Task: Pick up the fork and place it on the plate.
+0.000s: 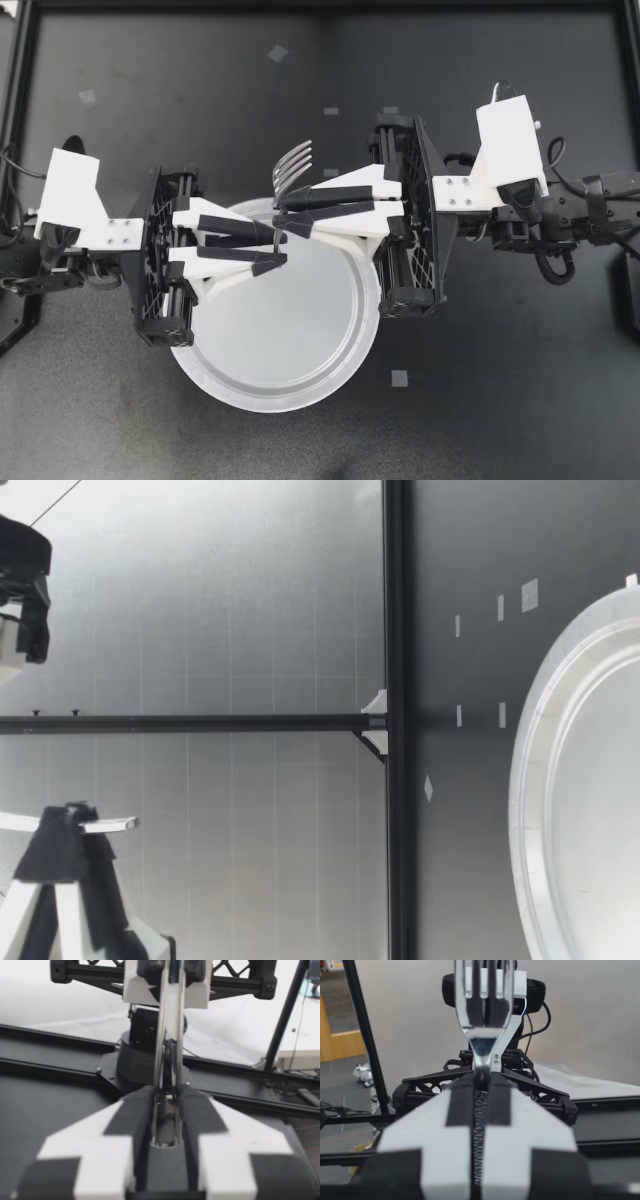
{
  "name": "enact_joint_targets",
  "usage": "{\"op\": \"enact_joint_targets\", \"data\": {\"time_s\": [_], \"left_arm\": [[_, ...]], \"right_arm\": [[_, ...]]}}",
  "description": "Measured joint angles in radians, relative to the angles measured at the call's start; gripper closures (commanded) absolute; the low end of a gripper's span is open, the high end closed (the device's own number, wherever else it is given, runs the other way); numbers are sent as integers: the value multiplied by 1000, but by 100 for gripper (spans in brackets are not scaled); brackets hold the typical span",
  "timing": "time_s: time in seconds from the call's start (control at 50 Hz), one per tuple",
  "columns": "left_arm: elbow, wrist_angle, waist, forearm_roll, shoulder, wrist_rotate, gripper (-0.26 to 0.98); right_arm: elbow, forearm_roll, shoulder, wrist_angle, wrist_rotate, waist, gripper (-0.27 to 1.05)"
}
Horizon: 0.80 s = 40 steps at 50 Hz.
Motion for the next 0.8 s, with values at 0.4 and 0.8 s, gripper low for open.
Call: {"op": "enact_joint_targets", "data": {"time_s": [0.4, 0.8], "left_arm": [[0, 20, -6, 0, -2, -5, 68], [0, 101, -37, 2, -17, -9, 68]], "right_arm": [[2, 0, 8, 6, 5, 2, 38], [25, 32, 29, 20, 6, -8, 0]]}}
